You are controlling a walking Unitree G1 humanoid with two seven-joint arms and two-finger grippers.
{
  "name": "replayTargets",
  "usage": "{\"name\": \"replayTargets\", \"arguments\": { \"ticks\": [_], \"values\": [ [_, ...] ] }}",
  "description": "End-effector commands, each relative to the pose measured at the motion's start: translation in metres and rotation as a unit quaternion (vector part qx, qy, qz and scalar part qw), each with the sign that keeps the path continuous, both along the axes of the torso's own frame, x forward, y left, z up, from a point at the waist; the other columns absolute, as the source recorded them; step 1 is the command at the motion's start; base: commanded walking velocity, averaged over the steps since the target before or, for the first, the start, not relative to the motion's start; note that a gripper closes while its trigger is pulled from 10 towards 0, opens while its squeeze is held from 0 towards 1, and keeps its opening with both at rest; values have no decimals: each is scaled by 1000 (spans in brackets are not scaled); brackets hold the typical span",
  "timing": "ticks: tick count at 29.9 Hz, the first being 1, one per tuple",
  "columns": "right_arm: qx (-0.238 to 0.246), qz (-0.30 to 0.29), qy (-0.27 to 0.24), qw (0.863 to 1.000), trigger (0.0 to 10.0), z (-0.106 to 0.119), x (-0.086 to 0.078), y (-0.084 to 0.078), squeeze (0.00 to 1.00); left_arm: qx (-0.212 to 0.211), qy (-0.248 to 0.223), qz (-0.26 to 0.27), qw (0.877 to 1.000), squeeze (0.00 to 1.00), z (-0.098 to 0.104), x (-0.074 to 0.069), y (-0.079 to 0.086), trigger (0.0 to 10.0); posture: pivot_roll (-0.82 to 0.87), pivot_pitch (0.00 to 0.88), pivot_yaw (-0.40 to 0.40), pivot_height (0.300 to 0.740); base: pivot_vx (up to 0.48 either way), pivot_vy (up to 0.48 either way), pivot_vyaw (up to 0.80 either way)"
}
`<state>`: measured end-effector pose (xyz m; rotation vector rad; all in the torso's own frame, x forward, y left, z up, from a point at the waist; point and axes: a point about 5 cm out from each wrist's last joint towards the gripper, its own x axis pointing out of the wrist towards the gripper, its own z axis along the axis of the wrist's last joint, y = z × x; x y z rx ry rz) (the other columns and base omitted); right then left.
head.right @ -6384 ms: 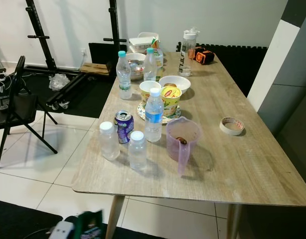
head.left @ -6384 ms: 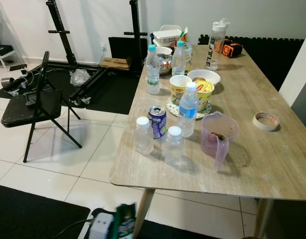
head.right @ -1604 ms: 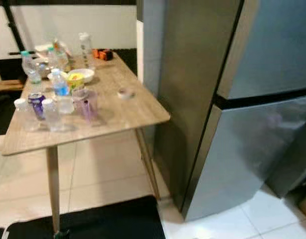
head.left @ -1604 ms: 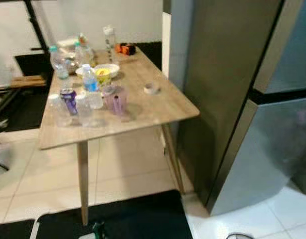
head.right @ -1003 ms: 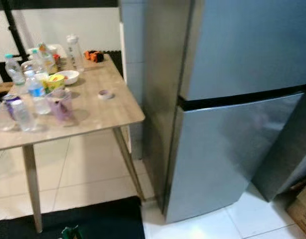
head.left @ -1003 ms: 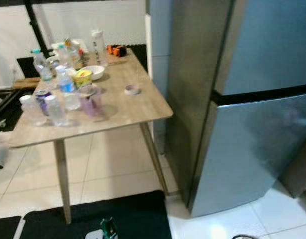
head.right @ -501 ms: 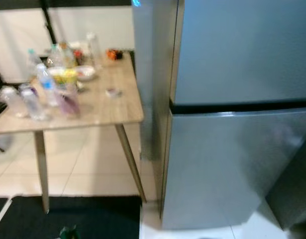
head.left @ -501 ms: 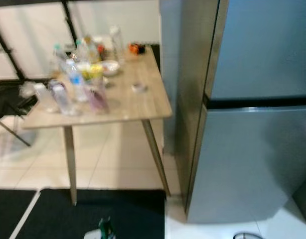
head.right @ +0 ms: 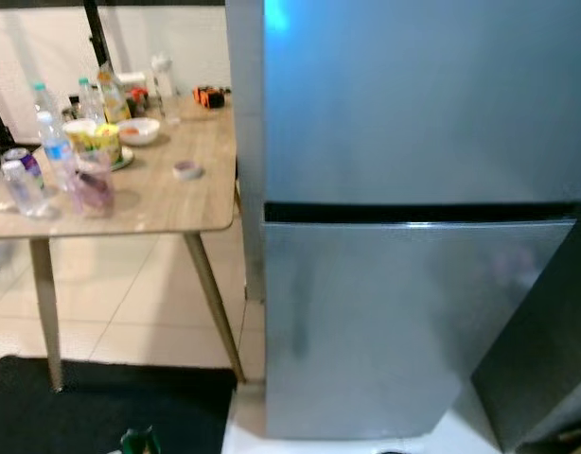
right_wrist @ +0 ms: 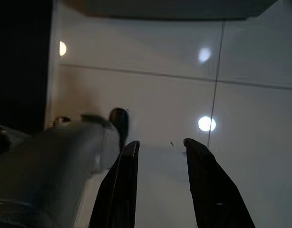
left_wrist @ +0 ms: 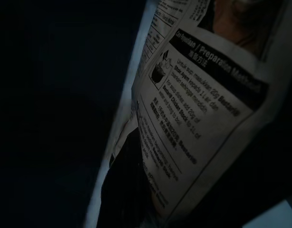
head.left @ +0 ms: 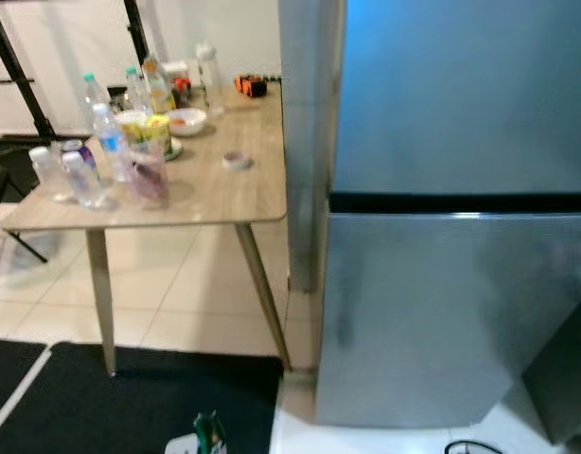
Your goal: Restocking fridge
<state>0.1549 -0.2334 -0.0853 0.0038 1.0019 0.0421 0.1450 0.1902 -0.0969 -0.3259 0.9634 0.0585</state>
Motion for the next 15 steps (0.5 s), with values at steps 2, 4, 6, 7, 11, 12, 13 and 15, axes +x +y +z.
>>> {"name": "replayTargets", "arguments": {
  "ticks": [2,4,6,7,11,12,13,15],
  "values": [
    [0,12,-4,1000,10000,0,1,2,0,3,-2,0,1000,0,0,1,1,10000,-86,10,-6,740,0,0,0],
    [3,24,-17,1000,10000,3,7,4,0,2,-2,0,1000,0,0,0,1,10000,-86,10,-6,740,0,0,0],
    [12,23,-45,999,10000,10,22,5,0,1,-1,0,1000,0,0,0,0,10000,-86,10,-6,740,0,0,0],
    [12,23,-45,999,10000,10,22,5,0,1,-1,0,1000,0,0,0,0,10000,-86,10,-6,740,0,0,0],
    [15,33,-81,996,10000,21,43,7,0,-3,-3,-7,1000,0,0,0,-1,10000,-88,11,-8,740,0,-236,0],
    [17,38,-90,995,10000,24,49,9,0,-4,-3,-10,1000,0,0,0,-2,10000,-88,11,-8,740,0,-472,0],
    [17,38,-90,995,10000,24,49,9,0,-4,-3,-10,1000,0,0,0,-2,10000,-88,11,-8,740,0,-472,0],
    [20,47,-102,994,10000,28,56,12,0,-4,-3,-12,1000,0,0,0,-2,10000,-88,11,-8,740,0,-471,0]
  ]
}}
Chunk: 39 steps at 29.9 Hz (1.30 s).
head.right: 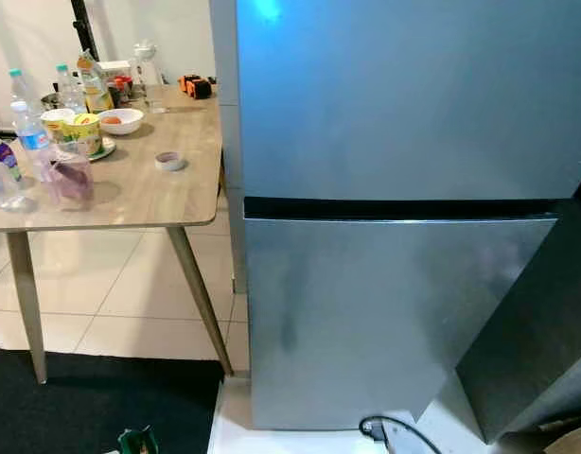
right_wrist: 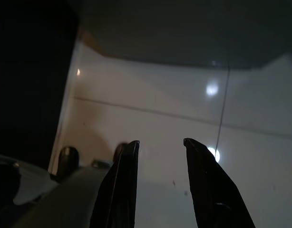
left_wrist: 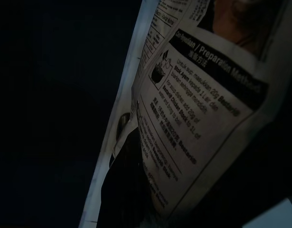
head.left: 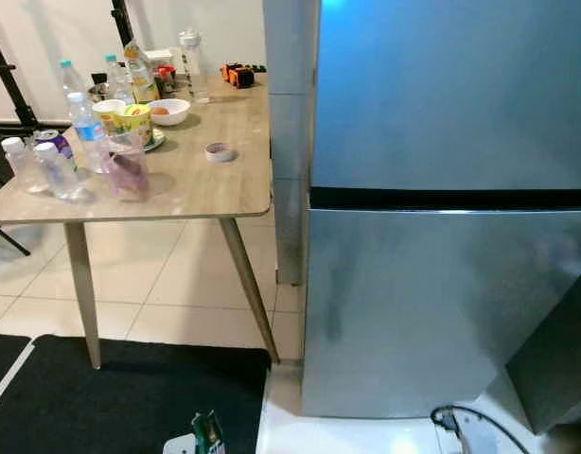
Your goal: Restocking fridge
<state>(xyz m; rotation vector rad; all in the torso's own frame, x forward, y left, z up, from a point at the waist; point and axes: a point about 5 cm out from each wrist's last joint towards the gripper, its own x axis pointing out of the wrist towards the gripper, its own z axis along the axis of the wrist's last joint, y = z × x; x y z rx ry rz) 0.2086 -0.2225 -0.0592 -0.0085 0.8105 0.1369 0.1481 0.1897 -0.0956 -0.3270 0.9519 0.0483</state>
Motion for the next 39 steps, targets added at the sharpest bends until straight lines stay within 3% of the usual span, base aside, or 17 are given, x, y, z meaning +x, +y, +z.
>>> {"name": "replayTargets", "arguments": {
  "ticks": [1,9,10,11,13,15,17,19,20,21,23,24,27,29,32,34,39],
  "values": [
    [2,8,-11,1000,10000,3,4,2,0,-2,4,-9,1000,0,-1,-3,-2,10000,-88,11,-8,740,0,-469,0],
    [67,106,-59,990,10000,19,29,30,0,0,7,-2,1000,0,-2,-3,-2,10000,-86,12,-12,740,0,-163,0],
    [93,125,-72,985,10000,24,34,35,0,-1,6,-2,1000,0,-2,-3,-2,10000,-86,12,-12,740,0,0,0],
    [136,157,-91,974,10000,32,41,42,0,-1,5,-2,1000,0,-2,-4,-3,10000,-85,13,-11,740,0,0,0],
    [158,181,-102,965,10000,38,45,46,0,-1,5,-3,1000,0,-2,-4,-3,10000,-85,13,-11,740,0,0,0],
    [202,220,-122,947,10000,50,53,52,0,-1,6,-4,1000,0,-2,-4,-3,10000,-85,13,-11,740,0,0,0],
    [234,259,-142,926,10000,62,60,57,0,-1,6,-5,1000,0,-2,-4,-3,10000,-85,13,-11,740,0,0,0],
    [276,304,-162,897,10000,77,67,63,0,-2,6,-6,1000,0,-2,-4,-3,10000,-85,13,-11,740,0,0,0],
    [293,324,-171,883,10000,85,70,67,600,-2,6,-7,1000,0,-2,-4,-3,10000,-86,18,-14,740,0,0,0],
    [307,340,-185,869,10000,93,74,70,1000,-2,5,-7,1000,0,-2,-4,-3,10000,-86,18,-14,740,0,0,0],
    [313,344,-204,861,10000,102,80,72,1000,-3,5,-7,1000,0,-2,-4,-3,10000,-84,18,-15,740,0,0,0],
    [321,344,-238,850,10000,119,91,75,1000,-3,6,-8,1000,0,-2,-4,-4,10000,-84,18,-15,740,0,0,0],
    [324,346,-257,842,10000,129,98,77,1000,-3,6,-9,1000,0,-2,-5,-4,10000,-84,18,-15,740,0,0,0],
    [319,361,-295,825,10000,151,111,83,1000,-1,9,-12,1000,0,-3,-6,-3,10000,-80,12,-13,740,0,0,0],
    [313,362,-310,821,10000,162,118,85,1000,0,9,-13,1000,0,-3,-6,-3,10000,-79,11,-13,740,0,0,0],
    [277,353,-356,820,10000,184,134,92,1000,0,8,-13,1000,0,-2,-6,-2,10000,-77,10,-15,740,0,0,0],
    [284,357,-371,809,10000,196,137,96,1000,0,8,-12,1000,0,-2,-6,-2,10000,-77,10,-15,740,0,0,0]
  ]
}}
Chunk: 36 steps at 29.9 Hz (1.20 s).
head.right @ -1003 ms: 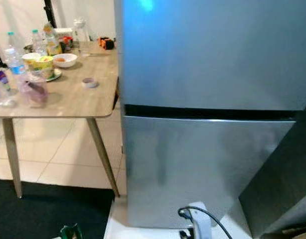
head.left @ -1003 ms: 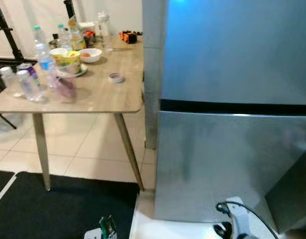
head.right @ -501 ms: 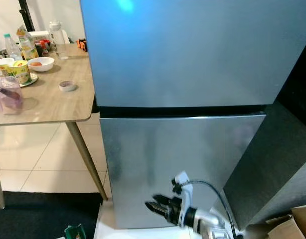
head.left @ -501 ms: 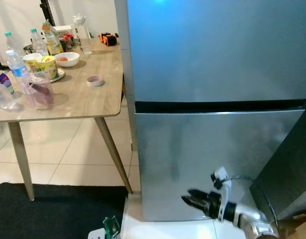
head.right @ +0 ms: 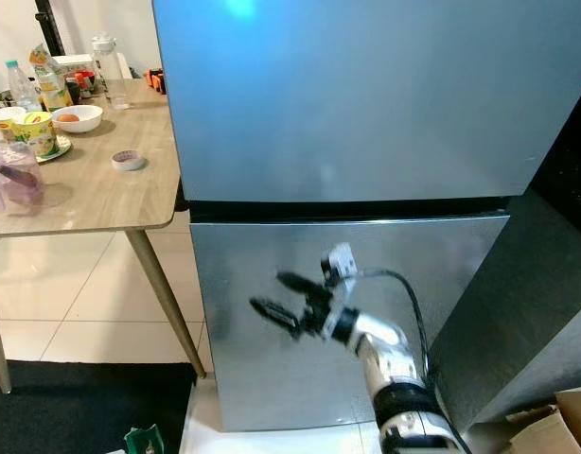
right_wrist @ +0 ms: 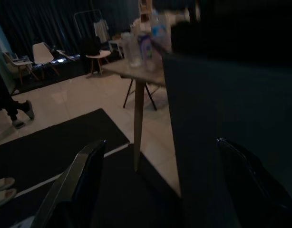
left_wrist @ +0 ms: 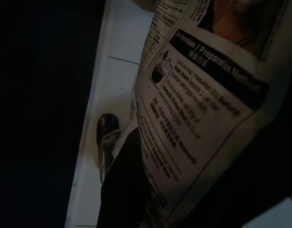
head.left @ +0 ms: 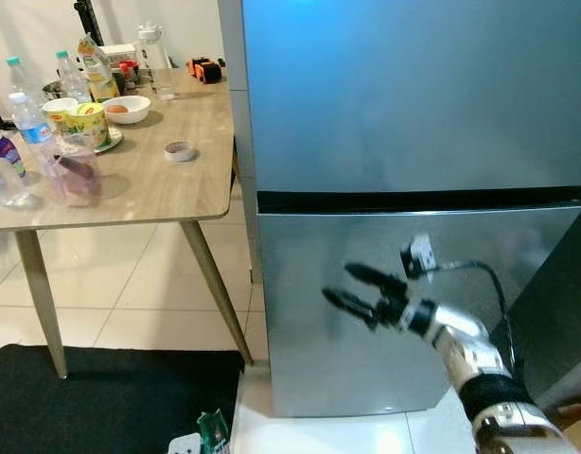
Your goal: Restocking fridge
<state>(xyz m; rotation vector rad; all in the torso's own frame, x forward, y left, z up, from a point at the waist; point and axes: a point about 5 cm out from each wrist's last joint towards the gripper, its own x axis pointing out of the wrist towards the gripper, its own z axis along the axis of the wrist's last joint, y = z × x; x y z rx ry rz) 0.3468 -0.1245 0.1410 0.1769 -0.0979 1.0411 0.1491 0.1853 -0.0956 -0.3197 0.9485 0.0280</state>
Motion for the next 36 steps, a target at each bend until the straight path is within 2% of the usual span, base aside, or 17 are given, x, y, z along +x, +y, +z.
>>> {"name": "replayTargets", "arguments": {
  "ticks": [1,7,8,12,14,26,29,31,32,33,36],
  "values": [
    [10,10,-5,1000,10000,5,-1,1,1000,0,11,-2,1000,0,-2,-6,2,10000,-76,12,-13,740,0,0,0],
    [6,54,-25,998,10000,19,-5,4,1000,-2,11,-2,1000,0,-2,-7,1,10000,-78,13,-14,740,0,0,0],
    [-3,42,-33,999,10000,23,-2,3,0,-2,11,-1,1000,0,-3,-7,1,10000,-79,14,-15,740,0,0,0],
    [-15,53,-30,998,10000,30,2,2,0,-2,12,-2,1000,0,-3,-7,1,10000,-79,14,-15,740,0,0,0],
    [-50,42,-42,997,10000,29,4,2,0,-3,12,-2,1000,0,-3,-8,0,10000,-81,14,-15,740,0,0,709],
    [-74,19,-47,996,10000,30,4,-5,0,-6,13,-4,1000,0,-3,-8,-1,10000,-84,16,-13,740,0,0,703],
    [-88,11,-73,993,10000,36,4,-7,0,-7,12,-4,1000,0,-3,-8,-2,10000,-83,17,-14,740,0,0,731],
    [-137,-8,-120,983,10000,56,11,-12,0,-7,11,-5,1000,0,-3,-8,-2,10000,-83,17,-14,740,0,0,0],
    [-137,-8,-120,983,10000,56,11,-12,0,-7,11,-5,1000,0,-3,-8,-2,10000,-83,17,-14,740,0,0,0],
    [-166,-15,-152,974,10000,70,14,-15,0,-8,11,-5,1000,0,-3,-8,-2,10000,-84,15,-16,740,0,0,0],
    [-180,-18,-174,968,10000,82,15,-16,0,-8,11,-5,1000,0,-3,-8,-3,10000,-84,15,-16,740,0,0,0]
  ]
}}
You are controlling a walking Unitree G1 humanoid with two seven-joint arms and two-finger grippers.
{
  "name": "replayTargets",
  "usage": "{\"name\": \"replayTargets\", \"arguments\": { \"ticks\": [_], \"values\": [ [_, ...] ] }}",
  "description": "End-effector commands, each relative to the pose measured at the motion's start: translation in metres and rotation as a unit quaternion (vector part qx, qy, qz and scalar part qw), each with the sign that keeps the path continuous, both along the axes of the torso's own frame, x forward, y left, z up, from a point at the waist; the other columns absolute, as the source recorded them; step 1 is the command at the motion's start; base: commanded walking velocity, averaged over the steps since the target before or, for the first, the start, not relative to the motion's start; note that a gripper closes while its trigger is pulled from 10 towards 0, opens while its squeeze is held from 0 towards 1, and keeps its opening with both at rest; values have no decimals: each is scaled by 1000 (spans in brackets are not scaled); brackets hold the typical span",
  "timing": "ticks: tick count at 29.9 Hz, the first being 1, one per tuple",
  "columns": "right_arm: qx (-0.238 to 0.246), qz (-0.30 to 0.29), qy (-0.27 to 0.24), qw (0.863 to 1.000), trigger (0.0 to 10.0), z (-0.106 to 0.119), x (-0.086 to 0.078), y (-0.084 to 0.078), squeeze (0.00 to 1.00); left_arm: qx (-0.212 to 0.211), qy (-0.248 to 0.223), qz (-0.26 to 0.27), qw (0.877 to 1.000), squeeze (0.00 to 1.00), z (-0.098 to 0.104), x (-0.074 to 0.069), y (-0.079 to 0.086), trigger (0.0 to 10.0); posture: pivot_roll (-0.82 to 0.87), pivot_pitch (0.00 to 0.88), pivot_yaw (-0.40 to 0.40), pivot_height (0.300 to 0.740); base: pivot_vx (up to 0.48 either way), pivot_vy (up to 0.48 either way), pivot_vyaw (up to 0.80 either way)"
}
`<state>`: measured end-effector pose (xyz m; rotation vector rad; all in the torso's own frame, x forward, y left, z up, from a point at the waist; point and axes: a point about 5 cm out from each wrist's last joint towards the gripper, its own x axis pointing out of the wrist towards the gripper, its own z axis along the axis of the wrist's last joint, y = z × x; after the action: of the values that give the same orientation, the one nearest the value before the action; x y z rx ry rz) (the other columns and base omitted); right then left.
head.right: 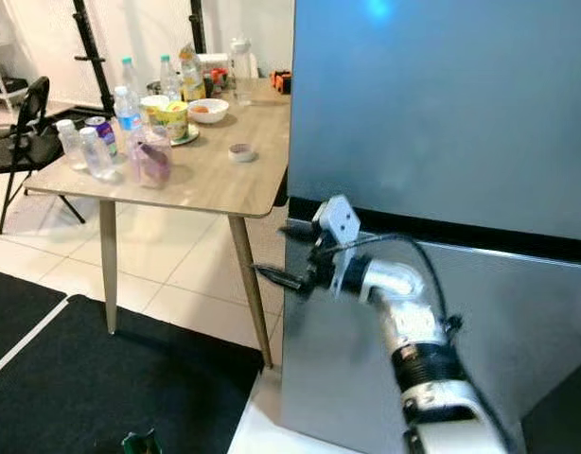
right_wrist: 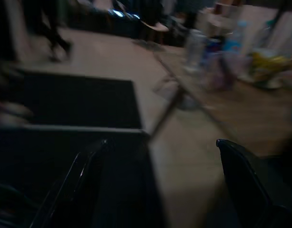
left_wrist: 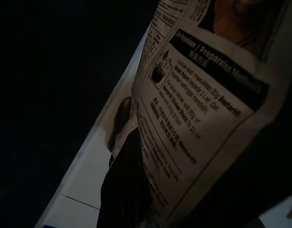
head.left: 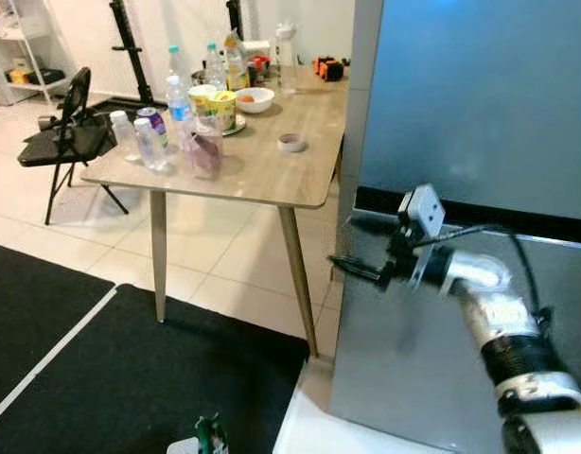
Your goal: Restocking fridge
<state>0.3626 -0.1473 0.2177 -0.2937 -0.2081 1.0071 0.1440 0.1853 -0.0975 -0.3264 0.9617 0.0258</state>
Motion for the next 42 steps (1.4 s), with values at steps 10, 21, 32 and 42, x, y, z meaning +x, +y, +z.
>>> {"name": "replayTargets", "arguments": {
  "ticks": [10,21,32,42],
  "values": [
    [-176,-1,-98,979,10000,28,-1,-3,0,-7,7,-2,1000,0,-2,-5,-4,10000,-86,17,-21,740,0,0,0],
    [-261,-86,-73,959,10000,11,17,-11,0,-7,5,-4,1000,0,-2,-4,-4,10000,-87,19,-20,740,0,0,0],
    [-323,-109,-53,938,10000,3,22,-16,0,-7,10,-2,1000,0,-3,-8,-4,10000,-80,26,-26,740,0,0,0],
    [-319,-147,-40,936,10000,2,28,-20,0,-8,9,-2,1000,0,-3,-7,-5,10000,-84,27,-26,740,0,0,0]
  ]
}}
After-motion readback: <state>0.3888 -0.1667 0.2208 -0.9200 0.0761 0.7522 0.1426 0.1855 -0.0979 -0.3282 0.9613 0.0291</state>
